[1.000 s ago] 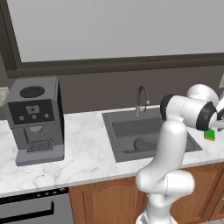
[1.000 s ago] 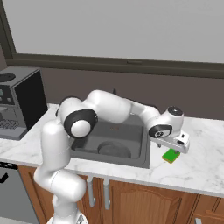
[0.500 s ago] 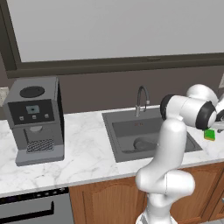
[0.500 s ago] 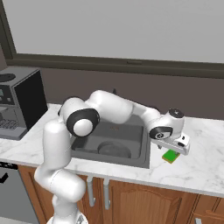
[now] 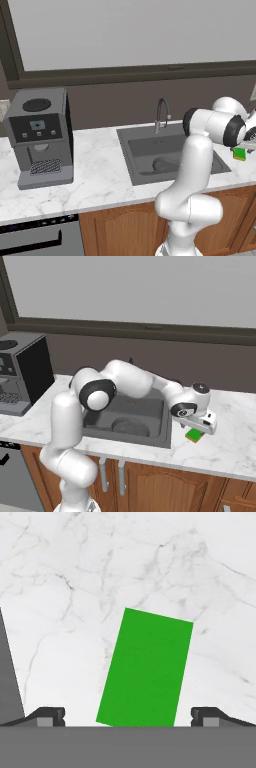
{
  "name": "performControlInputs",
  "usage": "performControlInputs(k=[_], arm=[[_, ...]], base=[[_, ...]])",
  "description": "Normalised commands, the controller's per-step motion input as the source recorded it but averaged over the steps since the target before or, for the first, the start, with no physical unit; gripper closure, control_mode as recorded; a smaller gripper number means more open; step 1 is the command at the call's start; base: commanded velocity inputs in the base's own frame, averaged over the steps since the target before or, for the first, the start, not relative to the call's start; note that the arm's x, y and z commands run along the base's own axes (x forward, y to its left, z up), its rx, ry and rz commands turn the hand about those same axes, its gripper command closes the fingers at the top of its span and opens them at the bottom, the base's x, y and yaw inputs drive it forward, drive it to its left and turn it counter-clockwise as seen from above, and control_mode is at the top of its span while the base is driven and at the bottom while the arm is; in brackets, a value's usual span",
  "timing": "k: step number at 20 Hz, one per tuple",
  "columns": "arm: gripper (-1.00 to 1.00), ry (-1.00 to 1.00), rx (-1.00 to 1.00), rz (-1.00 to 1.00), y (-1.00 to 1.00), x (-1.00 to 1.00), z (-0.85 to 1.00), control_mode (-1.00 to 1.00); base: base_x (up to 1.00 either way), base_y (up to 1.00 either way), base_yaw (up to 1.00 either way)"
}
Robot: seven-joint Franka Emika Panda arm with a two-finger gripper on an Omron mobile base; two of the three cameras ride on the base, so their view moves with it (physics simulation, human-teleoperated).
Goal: Pick the pan and sponge and place them into the sink. Then turn on the water.
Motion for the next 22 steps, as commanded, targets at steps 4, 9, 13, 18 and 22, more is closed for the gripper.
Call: performControlInputs(k=[4,9,13,18,22], arm=[[-1.00,0.00,0.00,0.00,-0.06,0.05,-0.13,-1.00],[-1.00,0.00,0.00,0.00,-0.06,0.07,-0.12,-1.00],[-1.00,0.00,0.00,0.00,-0.08,0.08,-0.10,-1.00],[-1.00,0.00,0.00,0.00,-0.09,0.10,-0.12,-1.00],[-1.00,0.00,0.01,0.00,-0.09,0.09,-0.15,-1.00]], base=[[0.00,0.00,0.00],[0.00,0.00,0.00],[0.00,0.00,0.00],[0.00,0.00,0.00],[0.00,0.00,0.00]])
